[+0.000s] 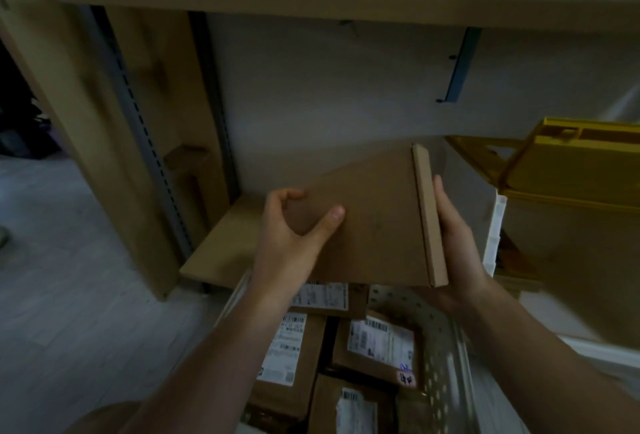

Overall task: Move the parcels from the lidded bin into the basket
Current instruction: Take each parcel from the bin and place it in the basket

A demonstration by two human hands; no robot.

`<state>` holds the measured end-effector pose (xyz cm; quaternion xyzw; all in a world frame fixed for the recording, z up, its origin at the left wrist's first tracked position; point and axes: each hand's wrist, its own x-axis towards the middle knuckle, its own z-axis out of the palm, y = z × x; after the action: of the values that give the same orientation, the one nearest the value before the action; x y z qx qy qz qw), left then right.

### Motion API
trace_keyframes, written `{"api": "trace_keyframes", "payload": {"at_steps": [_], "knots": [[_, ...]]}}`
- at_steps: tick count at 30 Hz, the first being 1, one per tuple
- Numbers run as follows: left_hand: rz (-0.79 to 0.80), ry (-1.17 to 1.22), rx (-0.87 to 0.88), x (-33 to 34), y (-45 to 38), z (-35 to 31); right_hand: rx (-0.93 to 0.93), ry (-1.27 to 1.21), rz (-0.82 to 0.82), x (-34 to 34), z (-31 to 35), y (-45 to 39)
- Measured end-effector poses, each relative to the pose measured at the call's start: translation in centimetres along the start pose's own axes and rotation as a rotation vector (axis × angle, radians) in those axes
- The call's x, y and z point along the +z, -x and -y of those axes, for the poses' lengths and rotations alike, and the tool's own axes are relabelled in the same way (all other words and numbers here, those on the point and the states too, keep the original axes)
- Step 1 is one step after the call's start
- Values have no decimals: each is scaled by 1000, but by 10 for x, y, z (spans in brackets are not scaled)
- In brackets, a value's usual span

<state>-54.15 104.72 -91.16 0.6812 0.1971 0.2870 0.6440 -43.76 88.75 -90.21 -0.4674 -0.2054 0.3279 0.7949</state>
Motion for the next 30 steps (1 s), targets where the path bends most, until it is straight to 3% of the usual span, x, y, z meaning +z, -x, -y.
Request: {"api": "trace_keyframes", "payload": {"at_steps": [2, 7, 16, 19, 25, 28, 30], "knots": [[80, 111, -55, 6, 2, 1, -47, 78, 115, -3, -6, 2], [294, 248, -122, 15, 6, 1, -80, 311, 158, -3, -10, -4], [346, 339, -172, 25, 10, 2, -82, 417, 137, -6, -10, -8], [341, 413, -196, 27, 11, 2, -65, 440, 92, -9, -11, -9], [583, 640, -283, 16, 17, -5, 84, 447, -97, -8, -10, -9], [671, 711, -173, 8, 12, -12, 66, 457, -206, -12, -6, -11], [641, 706, -158, 2, 9, -17, -6, 493, -298, -15, -2, -12]]}}
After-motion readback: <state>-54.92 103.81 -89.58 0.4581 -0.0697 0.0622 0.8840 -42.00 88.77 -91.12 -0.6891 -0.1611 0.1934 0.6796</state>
